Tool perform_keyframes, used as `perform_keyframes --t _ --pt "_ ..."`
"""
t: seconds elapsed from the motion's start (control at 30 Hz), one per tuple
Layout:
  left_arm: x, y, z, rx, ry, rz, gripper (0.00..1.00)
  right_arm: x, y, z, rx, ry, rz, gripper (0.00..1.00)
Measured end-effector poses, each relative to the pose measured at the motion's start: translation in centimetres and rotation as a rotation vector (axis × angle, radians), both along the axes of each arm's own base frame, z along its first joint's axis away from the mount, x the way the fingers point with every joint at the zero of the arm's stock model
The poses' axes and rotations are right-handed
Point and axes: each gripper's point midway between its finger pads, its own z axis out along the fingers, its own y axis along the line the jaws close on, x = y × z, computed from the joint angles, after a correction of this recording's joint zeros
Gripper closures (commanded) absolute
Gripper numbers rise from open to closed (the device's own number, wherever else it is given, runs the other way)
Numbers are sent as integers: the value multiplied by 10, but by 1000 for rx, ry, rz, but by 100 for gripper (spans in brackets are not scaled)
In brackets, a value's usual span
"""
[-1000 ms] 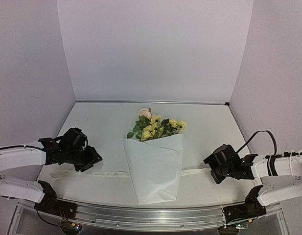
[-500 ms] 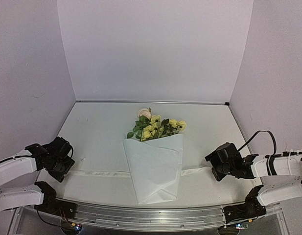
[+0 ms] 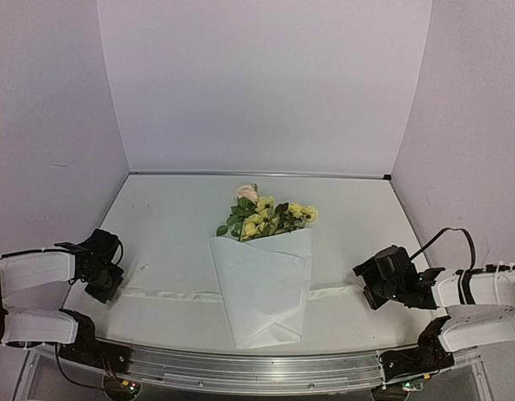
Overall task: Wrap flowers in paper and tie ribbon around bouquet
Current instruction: Pick up the left side of the ribbon at the center of the board.
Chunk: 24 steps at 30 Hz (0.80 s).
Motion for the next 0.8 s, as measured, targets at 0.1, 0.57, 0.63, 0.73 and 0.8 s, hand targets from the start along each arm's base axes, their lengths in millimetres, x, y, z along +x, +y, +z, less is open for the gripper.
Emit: perform_keyframes --t 0.1,0.57,0.63,0.73,0.8 --pt "7 0 2 -7 -24 -11 95 2 -3 -2 -4 5 -13 26" --pt "35 2 20 58 -115 -127 100 19 -3 -11 -85 67 -6 39" --pt "38 4 23 71 -124 -136 100 19 -4 -8 -101 74 3 32" --pt "41 5 25 87 -128 -150 100 11 -16 -4 -134 98 -1 26" --pt "43 5 27 93 -132 -162 100 1 -34 -3 -159 120 -25 25"
